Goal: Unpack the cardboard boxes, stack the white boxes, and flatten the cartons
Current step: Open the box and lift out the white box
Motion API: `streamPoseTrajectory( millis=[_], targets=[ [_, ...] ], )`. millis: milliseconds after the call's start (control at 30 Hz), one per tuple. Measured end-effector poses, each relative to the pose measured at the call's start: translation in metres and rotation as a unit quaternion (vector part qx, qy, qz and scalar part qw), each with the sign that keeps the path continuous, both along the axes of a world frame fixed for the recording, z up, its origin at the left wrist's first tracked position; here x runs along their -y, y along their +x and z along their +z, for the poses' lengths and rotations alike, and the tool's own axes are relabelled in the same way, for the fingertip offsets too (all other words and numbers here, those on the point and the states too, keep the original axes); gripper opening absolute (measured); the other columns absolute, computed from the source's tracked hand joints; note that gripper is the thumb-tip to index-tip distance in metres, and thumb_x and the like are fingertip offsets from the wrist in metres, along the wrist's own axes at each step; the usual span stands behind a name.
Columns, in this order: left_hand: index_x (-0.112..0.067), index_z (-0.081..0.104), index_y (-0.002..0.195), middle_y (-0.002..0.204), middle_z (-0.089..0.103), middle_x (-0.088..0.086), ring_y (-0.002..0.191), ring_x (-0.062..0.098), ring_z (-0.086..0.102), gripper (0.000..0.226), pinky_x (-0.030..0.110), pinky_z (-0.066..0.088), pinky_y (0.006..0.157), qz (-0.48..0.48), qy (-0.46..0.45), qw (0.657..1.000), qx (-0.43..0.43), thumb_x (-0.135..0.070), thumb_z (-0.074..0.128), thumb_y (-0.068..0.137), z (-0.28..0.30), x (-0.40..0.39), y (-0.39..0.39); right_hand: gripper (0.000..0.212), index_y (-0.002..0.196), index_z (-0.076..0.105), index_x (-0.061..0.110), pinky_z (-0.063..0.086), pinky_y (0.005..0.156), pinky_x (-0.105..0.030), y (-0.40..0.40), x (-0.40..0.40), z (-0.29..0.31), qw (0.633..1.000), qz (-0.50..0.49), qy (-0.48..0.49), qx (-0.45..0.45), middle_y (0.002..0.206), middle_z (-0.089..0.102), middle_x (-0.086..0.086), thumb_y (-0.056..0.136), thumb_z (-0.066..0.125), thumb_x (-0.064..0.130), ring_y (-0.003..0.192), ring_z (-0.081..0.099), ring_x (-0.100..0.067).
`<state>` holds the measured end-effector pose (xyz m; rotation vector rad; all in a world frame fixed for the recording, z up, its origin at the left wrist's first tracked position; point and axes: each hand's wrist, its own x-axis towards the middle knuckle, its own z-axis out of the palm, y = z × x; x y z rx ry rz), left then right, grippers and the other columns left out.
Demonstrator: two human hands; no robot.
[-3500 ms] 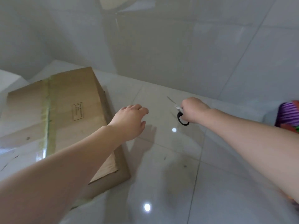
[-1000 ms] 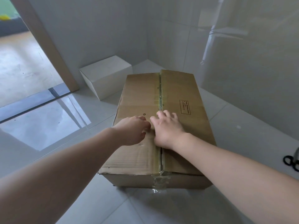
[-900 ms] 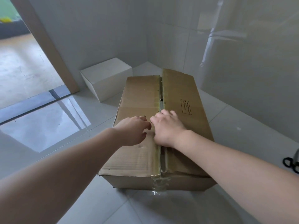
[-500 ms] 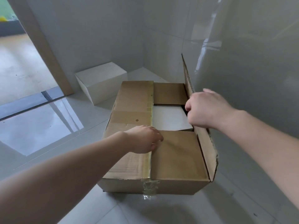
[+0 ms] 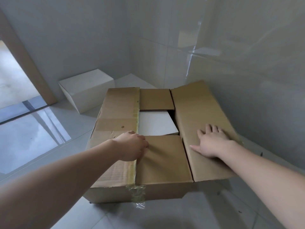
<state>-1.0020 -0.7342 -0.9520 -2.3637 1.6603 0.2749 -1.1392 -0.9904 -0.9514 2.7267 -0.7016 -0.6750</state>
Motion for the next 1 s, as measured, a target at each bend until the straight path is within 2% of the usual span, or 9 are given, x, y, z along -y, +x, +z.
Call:
streamPoseTrajectory(
  millis=[133,300,400,467,567,667,867,933,1000],
  targets=[
    [-0.026,0.056,0.116,0.116,0.056,-0.004,0.103,0.018,0.054,0.03,0.032,0.034,0.101,0.005,-0.013,1.0,0.009,-0.029,0.041,0.091,0.003,-0.005,0.0,0.106,0.152,-0.003,0.015,0.01,0.116,-0.045,0.0,-0.009,-0.034,0.966,-0.149,0.206,0.054,0.158,-0.006,-0.017,0.076,0.022,0.085,0.145,0.002,-0.033],
    [-0.024,0.058,0.108,0.111,0.057,-0.004,0.096,0.018,0.054,0.026,0.034,0.035,0.1,0.025,-0.008,1.0,0.009,-0.025,0.042,0.087,0.011,-0.006,-0.002,0.109,0.147,0.024,0.002,0.026,0.11,-0.036,0.004,-0.029,-0.07,0.882,-0.273,0.37,0.105,0.153,0.028,-0.014,0.076,0.031,0.084,0.14,0.029,-0.029],
    [-0.022,0.059,0.1,0.103,0.056,-0.003,0.088,0.018,0.054,0.024,0.035,0.035,0.097,0.044,-0.006,0.999,0.023,-0.022,0.042,0.084,0.022,-0.005,-0.006,0.082,0.138,0.04,-0.001,0.038,0.097,-0.035,0.016,-0.03,-0.069,0.918,-0.239,0.284,0.138,0.141,0.045,-0.018,0.092,0.026,0.065,0.127,0.045,-0.033],
    [-0.023,0.06,0.098,0.096,0.055,-0.004,0.086,0.016,0.054,0.024,0.036,0.035,0.096,0.052,-0.003,0.998,0.045,-0.022,0.044,0.081,0.033,-0.004,-0.007,0.067,0.141,0.032,-0.001,0.04,0.092,-0.036,0.025,-0.029,-0.061,0.951,-0.175,0.202,0.156,0.138,0.046,-0.021,0.099,0.024,0.049,0.122,0.048,-0.035],
    [-0.023,0.06,0.097,0.096,0.055,-0.004,0.09,0.014,0.053,0.022,0.038,0.033,0.1,0.067,0.004,0.993,0.093,-0.022,0.048,0.079,0.054,-0.003,-0.008,0.055,0.149,0.009,0.003,0.038,0.095,-0.04,0.036,-0.032,-0.054,0.971,-0.109,0.162,0.141,0.145,0.031,-0.026,0.1,0.025,0.024,0.125,0.044,-0.037],
    [-0.023,0.061,0.104,0.109,0.057,-0.001,0.108,0.016,0.049,0.024,0.041,0.029,0.106,0.097,0.022,0.981,0.165,-0.023,0.049,0.084,0.072,-0.01,-0.004,0.064,0.15,0.001,0.005,0.029,0.106,-0.041,0.043,-0.038,-0.051,0.981,-0.076,0.137,0.117,0.153,0.012,-0.027,0.091,0.026,0.004,0.135,0.03,-0.039],
    [-0.026,0.061,0.101,0.103,0.059,-0.001,0.1,0.019,0.045,0.025,0.034,0.035,0.084,0.26,0.077,0.926,0.262,-0.028,0.044,0.083,0.096,-0.059,0.026,0.062,0.148,0.007,-0.003,0.027,0.109,-0.041,0.05,-0.039,-0.05,0.985,-0.044,0.106,0.126,0.153,0.013,-0.027,0.089,0.025,0.0,0.139,0.023,-0.038],
    [-0.024,0.061,0.106,0.106,0.058,0.001,0.103,0.021,0.045,0.032,0.043,0.033,0.092,0.338,0.093,0.901,0.256,-0.027,0.042,0.081,0.094,-0.083,0.04,0.062,0.147,0.007,-0.005,0.027,0.109,-0.04,0.052,-0.04,-0.049,0.984,-0.047,0.11,0.134,0.153,0.011,-0.027,0.088,0.025,0.0,0.139,0.023,-0.038],
    [-0.021,0.057,0.119,0.123,0.053,0.006,0.118,0.025,0.041,0.041,0.059,0.016,0.107,0.375,0.133,0.883,0.25,-0.027,0.042,0.082,0.081,-0.108,0.054,0.063,0.147,0.005,-0.005,0.025,0.111,-0.039,0.055,-0.041,-0.049,0.981,-0.056,0.121,0.138,0.154,0.007,-0.027,0.088,0.026,0.001,0.14,0.02,-0.038]
  ],
)
